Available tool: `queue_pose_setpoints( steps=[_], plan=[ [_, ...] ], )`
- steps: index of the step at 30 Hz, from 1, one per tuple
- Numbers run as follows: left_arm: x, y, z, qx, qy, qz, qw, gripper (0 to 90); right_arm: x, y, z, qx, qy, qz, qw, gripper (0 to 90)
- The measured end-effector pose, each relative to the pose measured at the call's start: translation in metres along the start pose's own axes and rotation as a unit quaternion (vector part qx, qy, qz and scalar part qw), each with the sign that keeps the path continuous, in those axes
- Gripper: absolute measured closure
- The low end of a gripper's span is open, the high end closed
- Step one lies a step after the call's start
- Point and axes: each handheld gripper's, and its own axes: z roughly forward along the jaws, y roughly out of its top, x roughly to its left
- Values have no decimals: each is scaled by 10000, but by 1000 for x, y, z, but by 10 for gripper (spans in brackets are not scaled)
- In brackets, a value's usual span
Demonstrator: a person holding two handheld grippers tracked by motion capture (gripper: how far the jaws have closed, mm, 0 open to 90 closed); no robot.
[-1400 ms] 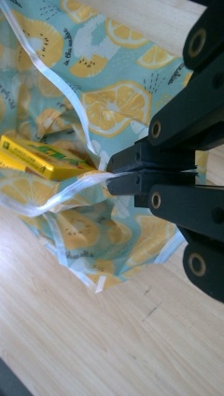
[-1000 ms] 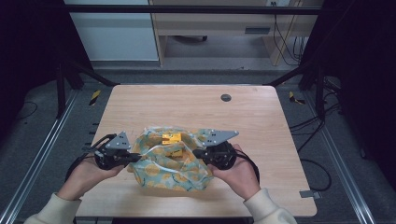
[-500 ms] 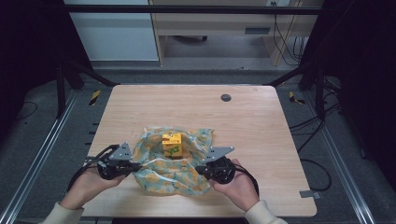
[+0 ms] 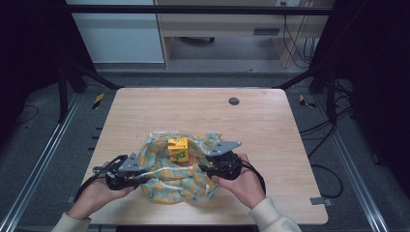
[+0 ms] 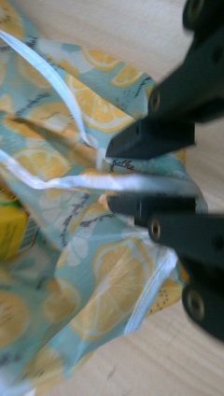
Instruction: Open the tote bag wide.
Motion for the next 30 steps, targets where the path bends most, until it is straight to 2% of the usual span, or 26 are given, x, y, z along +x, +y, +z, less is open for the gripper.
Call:
queue_pose_setpoints(
  steps=[1, 2, 4, 8, 9, 12, 13, 15, 17, 20, 21, 22, 23, 25, 28, 30],
  plan=[
    [0, 0, 0, 0, 0, 0, 10000, 626, 0, 0, 0, 0, 0, 0, 10000, 571],
    [1, 2, -7, -186, 167, -40, 9997, 569, -5, 10, 4, -27, -122, 7, 9999, 531],
    [2, 5, -14, -330, 263, -80, 9991, 495, -10, 15, 8, 2, -248, 2, 9997, 509],
    [0, 8, -24, -510, 301, -102, 9982, 377, -22, 24, 22, 137, -382, 9, 9992, 496],
    [-2, 9, -25, -569, 228, -166, 9980, 339, -24, 25, 26, 170, -411, 25, 9990, 497],
    [-5, 9, -20, -425, 216, -116, 9988, 274, -29, 27, 35, 300, -425, 61, 9986, 496],
    [-8, 7, -11, -234, 161, -34, 9996, 269, -32, 28, 42, 425, -453, 82, 9980, 525],
    [-9, 4, -3, -31, 21, -36, 10000, 238, -33, 28, 48, 511, -411, 101, 9978, 604],
    [-8, 1, 4, 147, -13, 32, 9999, 271, -35, 27, 54, 557, -350, 81, 9978, 733],
    [-8, -3, 9, 227, -85, 55, 9997, 410, -38, 28, 60, 552, -379, 172, 9976, 835],
    [-9, -6, 15, 301, -131, 123, 9994, 444, -40, 29, 62, 507, -382, 216, 9977, 858],
    [-9, -6, 15, 301, -131, 123, 9994, 494, -40, 29, 62, 507, -382, 216, 9977, 858],
    [-10, -7, 21, 416, -155, 202, 9988, 546, -46, 30, 65, 479, -425, 258, 9976, 882],
    [-11, -8, 27, 494, -190, 263, 9982, 650, -52, 33, 66, 418, -473, 348, 9974, 893],
    [-14, -6, 30, 531, -182, 337, 9979, 796, -62, 38, 67, 289, -571, 512, 9966, 898],
    [-15, -2, 27, 521, -126, 360, 9979, 846, -68, 42, 66, 213, -617, 563, 9963, 899]
  ],
)
